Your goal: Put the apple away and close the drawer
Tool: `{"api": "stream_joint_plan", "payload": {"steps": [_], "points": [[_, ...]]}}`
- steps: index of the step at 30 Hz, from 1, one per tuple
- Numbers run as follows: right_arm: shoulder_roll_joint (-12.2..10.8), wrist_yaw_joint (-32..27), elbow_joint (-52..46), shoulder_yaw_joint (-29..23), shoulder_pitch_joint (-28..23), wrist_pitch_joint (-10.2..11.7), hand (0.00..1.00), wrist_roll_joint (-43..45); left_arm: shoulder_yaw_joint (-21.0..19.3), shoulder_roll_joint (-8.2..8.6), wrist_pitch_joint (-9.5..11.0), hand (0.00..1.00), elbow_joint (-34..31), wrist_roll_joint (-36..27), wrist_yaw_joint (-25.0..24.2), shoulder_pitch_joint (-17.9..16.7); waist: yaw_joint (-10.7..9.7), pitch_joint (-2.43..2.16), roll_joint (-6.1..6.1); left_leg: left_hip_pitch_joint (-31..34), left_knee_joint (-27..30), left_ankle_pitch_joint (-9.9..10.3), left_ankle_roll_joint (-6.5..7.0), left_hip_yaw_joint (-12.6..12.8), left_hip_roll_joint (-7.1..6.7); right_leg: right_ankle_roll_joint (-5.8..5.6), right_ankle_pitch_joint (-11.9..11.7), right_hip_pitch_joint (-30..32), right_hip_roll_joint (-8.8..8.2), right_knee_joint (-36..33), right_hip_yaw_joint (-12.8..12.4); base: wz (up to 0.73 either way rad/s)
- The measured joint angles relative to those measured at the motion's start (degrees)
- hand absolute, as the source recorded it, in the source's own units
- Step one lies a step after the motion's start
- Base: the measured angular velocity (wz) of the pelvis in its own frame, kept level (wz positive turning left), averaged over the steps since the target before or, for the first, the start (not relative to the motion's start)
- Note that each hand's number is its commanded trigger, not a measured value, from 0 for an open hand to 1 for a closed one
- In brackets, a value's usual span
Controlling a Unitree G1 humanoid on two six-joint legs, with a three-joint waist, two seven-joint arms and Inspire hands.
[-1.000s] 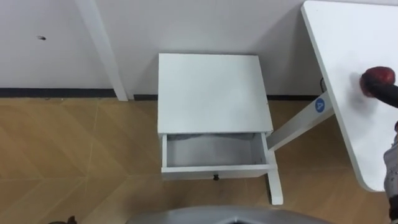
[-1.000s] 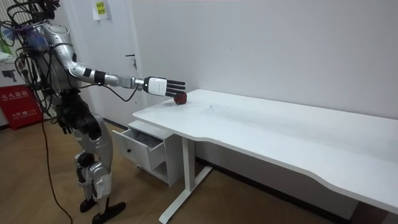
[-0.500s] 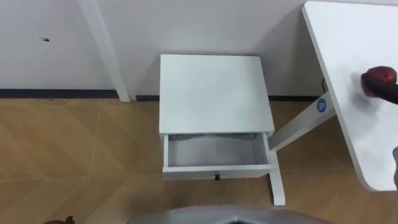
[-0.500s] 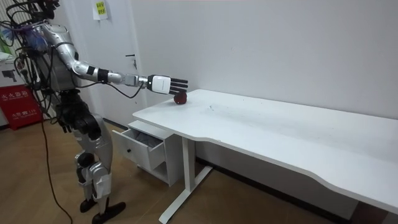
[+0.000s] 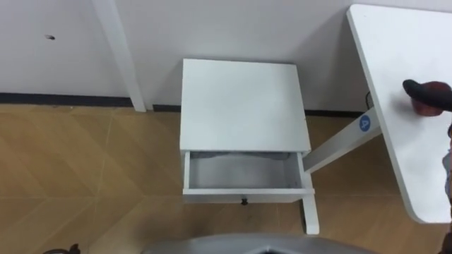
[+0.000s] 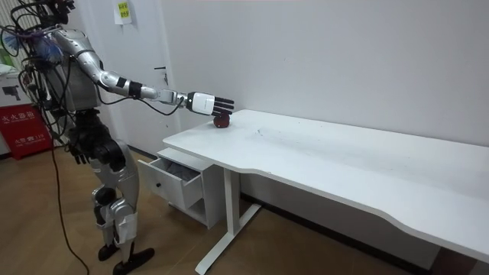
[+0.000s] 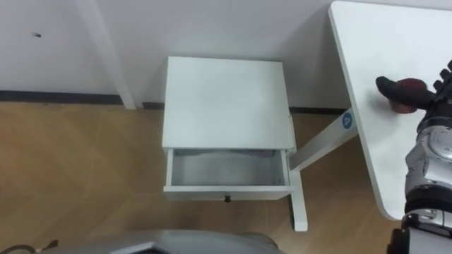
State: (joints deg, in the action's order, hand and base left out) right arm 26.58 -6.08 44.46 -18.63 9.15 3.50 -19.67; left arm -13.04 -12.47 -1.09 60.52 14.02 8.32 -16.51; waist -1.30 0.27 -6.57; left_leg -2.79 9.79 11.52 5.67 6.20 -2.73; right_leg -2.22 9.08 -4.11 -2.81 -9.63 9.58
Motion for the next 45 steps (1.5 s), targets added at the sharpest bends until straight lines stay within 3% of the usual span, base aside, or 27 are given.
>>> {"api": "stream_joint_plan", "payload": {"steps": [8,14,30,31,32,33,45], "points": [[2.1,1.9,0.0,1.8,1.8,-1.2,0.00,0.1,0.4,-0.07,-0.4,0.00,0.0,0.0,0.0,0.0,0.0,0.00,0.11,0.0,0.1,0.0,0.00,-0.1,-0.03,0.00,0.0,-0.2,-0.03,0.1,0.0,0.00],[2.1,2.3,1.7,1.8,2.0,-0.9,0.00,3.6,1.3,-0.22,-0.4,0.00,0.4,0.0,-0.1,0.0,0.4,0.17,0.30,-0.7,0.0,0.0,-0.01,-0.4,-0.02,0.00,0.0,-0.9,0.04,0.2,0.1,0.01],[2.0,4.3,7.3,4.2,1.9,-1.0,0.00,6.6,1.5,-0.18,-0.2,0.00,1.5,0.0,0.0,1.4,0.6,0.02,0.60,-0.6,-0.1,0.0,-0.03,-0.4,-0.10,0.00,0.0,-0.9,-0.03,1.0,0.6,0.00],[2.0,4.3,7.3,4.2,1.9,-1.0,0.06,6.7,1.5,-0.18,-0.2,0.00,1.5,0.0,0.0,1.5,0.6,-0.08,0.78,-0.5,-0.1,0.0,-0.03,-0.4,-0.09,0.00,0.0,-1.0,-0.03,1.0,0.7,0.00],[2.0,4.3,7.5,4.4,1.9,-0.9,0.60,6.8,1.5,-0.20,-0.2,0.00,1.5,0.0,0.0,1.5,0.6,-0.09,0.87,-0.5,-0.1,0.0,-0.04,-0.4,-0.08,0.00,0.0,-1.0,-0.02,1.0,0.7,0.00],[2.0,4.3,7.8,4.5,1.9,-0.6,1.00,6.8,1.5,-0.21,-0.2,0.00,1.5,0.0,0.0,1.5,0.6,-0.10,0.87,-0.6,-0.1,0.0,-0.05,-0.4,-0.08,0.00,0.0,-1.1,-0.02,1.0,0.7,0.00],[1.9,2.3,12.0,5.0,0.7,3.4,1.00,12.0,5.3,-0.24,0.5,0.00,5.2,0.2,0.0,2.0,1.1,0.16,0.56,-1.9,0.0,0.1,-0.19,-1.0,-0.01,0.00,0.0,-2.4,0.06,1.1,1.6,0.02]]}}
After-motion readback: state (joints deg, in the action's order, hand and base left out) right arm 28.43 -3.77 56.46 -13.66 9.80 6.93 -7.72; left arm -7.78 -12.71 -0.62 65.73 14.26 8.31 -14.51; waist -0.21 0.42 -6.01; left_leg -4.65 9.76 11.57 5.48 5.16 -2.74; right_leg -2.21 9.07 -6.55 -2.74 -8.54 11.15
